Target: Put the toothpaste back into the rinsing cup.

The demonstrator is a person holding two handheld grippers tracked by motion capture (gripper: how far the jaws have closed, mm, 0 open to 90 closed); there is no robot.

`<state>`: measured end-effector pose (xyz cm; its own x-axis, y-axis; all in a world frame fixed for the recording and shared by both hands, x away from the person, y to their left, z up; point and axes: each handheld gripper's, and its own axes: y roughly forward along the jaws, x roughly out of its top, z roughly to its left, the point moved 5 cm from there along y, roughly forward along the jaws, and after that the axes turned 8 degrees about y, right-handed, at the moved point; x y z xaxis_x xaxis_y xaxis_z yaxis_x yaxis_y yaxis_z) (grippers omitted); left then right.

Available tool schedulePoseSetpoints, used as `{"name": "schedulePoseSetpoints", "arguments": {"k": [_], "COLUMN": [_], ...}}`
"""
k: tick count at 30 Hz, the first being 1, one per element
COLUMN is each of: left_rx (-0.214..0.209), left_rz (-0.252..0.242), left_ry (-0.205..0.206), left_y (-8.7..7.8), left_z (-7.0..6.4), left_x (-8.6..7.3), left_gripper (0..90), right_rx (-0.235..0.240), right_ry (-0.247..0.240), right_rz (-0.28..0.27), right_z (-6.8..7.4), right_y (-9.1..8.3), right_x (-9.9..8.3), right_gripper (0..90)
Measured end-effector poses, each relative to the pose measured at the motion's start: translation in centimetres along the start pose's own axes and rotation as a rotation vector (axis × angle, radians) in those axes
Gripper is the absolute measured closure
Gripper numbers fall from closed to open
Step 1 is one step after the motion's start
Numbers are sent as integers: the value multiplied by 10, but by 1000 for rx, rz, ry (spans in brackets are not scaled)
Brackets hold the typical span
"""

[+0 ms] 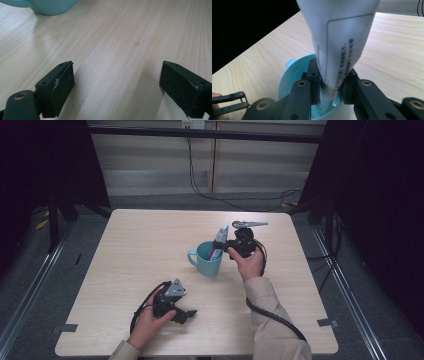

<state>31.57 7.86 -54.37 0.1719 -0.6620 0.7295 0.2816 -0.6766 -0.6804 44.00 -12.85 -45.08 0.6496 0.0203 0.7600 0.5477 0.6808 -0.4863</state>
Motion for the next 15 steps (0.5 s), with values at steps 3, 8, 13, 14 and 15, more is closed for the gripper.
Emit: {"name": "schedulePoseSetpoints", "arguments": {"k": [3,8,13,14,15], "left_rx": [0,0,1,1,1], "left_rz": [0,0,1,1,1], "left_ry": [2,1,1,1,1], "left_y": [0,0,0,0,0], "left_z": [0,0,0,0,0], "left_x": [0,0,0,0,0], "left_gripper": [122,122,122,122,122], "right_rx": [-7,-29,-47,-47,-44], "right_ry": [1,-2,10,12,13], "right_rz": [-5,-7,-23,-23,-23], "right_z": [0,-1,-6,-7,-7], "right_y": [0,0,-2,-2,-3], "right_x": [0,1,0,0,0], "right_gripper": [734,724,713,714,714]}}
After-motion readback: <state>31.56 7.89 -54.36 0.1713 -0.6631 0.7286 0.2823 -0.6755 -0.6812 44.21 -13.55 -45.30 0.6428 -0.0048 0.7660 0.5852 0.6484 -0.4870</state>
